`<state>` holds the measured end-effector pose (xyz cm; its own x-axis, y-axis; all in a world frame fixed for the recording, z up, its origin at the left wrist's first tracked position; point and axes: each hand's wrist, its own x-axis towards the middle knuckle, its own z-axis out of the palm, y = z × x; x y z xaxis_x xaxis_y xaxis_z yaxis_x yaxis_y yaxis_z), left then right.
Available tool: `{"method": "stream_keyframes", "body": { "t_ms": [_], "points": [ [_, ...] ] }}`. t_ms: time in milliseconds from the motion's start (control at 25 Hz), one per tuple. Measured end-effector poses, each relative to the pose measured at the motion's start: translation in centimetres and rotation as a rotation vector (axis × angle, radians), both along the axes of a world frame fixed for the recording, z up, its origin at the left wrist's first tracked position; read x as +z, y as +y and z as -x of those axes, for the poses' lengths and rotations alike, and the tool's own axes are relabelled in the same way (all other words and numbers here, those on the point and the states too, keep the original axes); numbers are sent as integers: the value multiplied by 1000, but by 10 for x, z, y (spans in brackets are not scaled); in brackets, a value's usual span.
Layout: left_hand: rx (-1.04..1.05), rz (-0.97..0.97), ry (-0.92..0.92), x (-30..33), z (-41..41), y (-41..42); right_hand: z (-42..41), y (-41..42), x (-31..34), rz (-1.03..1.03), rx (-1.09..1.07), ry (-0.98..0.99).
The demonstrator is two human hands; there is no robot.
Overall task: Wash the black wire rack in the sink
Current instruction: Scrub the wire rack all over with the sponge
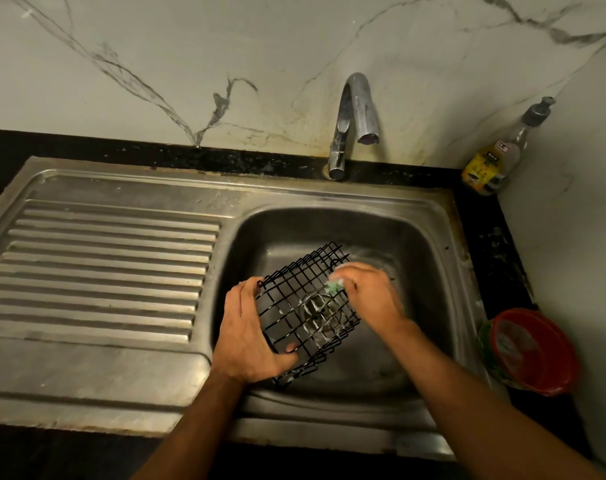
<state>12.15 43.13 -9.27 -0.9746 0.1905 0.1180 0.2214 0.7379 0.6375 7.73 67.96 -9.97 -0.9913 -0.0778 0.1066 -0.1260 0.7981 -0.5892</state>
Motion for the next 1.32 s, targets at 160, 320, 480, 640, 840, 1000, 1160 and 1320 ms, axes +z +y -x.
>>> {"method": "stream_keyframes", "body": {
  "t_ms": [160,320,480,640,840,1000,1160,1320],
  "points": [
    [11,15,2,1,-1,-1,-11,-22,3,20,-24,-70],
    [16,52,-7,-4,1,0,-52,-59,24,81,84,15],
    [6,-10,-22,-3,-2,1,-78,-86,37,173,136,44],
    [8,18,3,-5,-2,1,-78,-83,38,110,197,-47],
    [8,74,-27,-3,-2,1,-47,-50,33,44,182,-104],
    [19,67,-34,-4,0,1,-13,-17,7,-77,96,-148],
    [7,47,-44,-3,-1,0,19,20,-13,-60,-261,-218],
    [-16,33,-5,-3,-1,0,22,13,-4,-55,-384,-281]
  ]
}}
